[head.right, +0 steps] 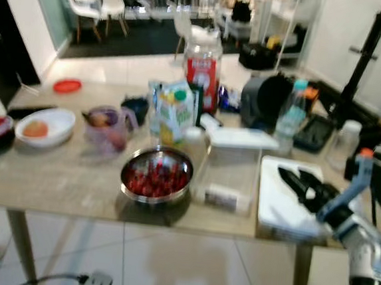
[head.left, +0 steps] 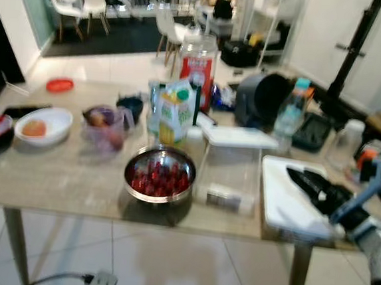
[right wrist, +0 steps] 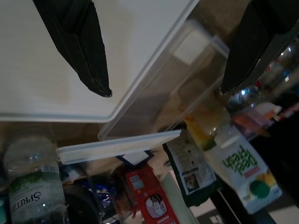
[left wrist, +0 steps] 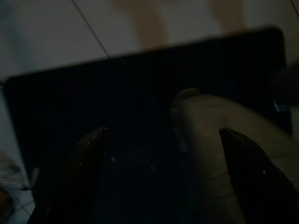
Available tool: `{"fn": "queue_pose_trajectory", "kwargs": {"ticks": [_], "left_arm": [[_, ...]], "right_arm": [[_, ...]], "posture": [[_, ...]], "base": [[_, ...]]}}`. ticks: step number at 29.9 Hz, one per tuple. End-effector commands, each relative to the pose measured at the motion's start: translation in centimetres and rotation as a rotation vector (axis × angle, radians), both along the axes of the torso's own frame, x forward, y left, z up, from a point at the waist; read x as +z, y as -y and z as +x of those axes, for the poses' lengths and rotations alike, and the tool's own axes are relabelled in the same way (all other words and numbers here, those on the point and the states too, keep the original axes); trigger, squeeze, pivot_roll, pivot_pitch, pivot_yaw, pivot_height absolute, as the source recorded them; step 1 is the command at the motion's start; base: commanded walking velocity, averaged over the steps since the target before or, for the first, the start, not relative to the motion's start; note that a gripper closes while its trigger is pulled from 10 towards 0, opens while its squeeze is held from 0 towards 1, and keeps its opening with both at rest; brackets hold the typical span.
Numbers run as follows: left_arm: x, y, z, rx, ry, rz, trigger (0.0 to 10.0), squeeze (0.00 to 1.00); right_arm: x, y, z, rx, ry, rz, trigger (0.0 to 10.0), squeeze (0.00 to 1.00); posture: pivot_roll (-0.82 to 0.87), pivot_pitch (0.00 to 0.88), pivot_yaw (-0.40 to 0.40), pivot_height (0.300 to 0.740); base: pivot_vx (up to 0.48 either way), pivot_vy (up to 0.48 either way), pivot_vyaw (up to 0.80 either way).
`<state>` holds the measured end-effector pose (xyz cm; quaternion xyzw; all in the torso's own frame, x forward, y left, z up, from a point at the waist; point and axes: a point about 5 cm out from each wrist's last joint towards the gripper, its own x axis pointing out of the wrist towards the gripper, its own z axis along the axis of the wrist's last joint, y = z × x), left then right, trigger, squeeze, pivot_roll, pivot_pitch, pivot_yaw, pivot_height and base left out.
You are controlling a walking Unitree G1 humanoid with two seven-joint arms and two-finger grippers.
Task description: Restocking fridge
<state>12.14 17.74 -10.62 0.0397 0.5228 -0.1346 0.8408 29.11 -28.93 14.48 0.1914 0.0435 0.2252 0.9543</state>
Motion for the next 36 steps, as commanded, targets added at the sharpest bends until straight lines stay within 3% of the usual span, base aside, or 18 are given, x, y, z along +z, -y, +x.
{"fn": "queue_pose_trajectory", "kwargs": {"ticks": [1, 12, 14, 20, 25, 36], "left_arm": [[-0.6, 0.1, -1.9, -0.025, -0.081, -0.001, 10.0, 0.0], [-0.6, 0.1, -1.9, -0.017, -0.078, 0.002, 10.0, 0.0], [-0.6, 0.2, -1.8, -0.018, -0.077, -0.001, 10.0, 0.0], [-0.6, 0.3, -1.8, -0.021, -0.076, -0.005, 10.0, 0.0], [-0.6, 0.4, -1.8, -0.022, -0.077, -0.009, 10.0, 0.0], [-0.6, 0.5, -1.9, -0.021, -0.079, -0.007, 10.0, 0.0]], "right_arm": [[0.3, -0.7, 0.3, 0.012, 0.015, -0.039, 10.0, 0.0], [2.1, -2.1, 1.1, 0.011, 0.089, -0.188, 10.0, 0.0], [2.4, -2.4, 1.5, -0.026, 0.111, -0.307, 10.0, 0.0], [3.0, -3.0, 2.0, -0.075, 0.166, -0.519, 10.0, 0.0], [2.1, -4.1, 2.4, -0.067, 0.172, -0.745, 10.0, 0.0], [0.6, -5.6, 3.2, -0.052, 0.201, -0.957, 10.0, 0.0]], "posture": [[-0.06, 0.0, -0.015, 0.74], [-0.06, 0.0, -0.015, 0.74], [-0.06, 0.0, -0.014, 0.74], [-0.07, 0.0, -0.013, 0.74], [-0.07, 0.0, -0.016, 0.74], [-0.07, 0.0, -0.021, 0.74]], "base": [[-0.304, 0.0, 0.0], [-0.232, 0.0, 0.0], [0.0, 0.0, 0.0], [0.0, 0.0, 0.0], [0.0, 0.0, 0.0], [0.0, 0.0, 0.0]]}}
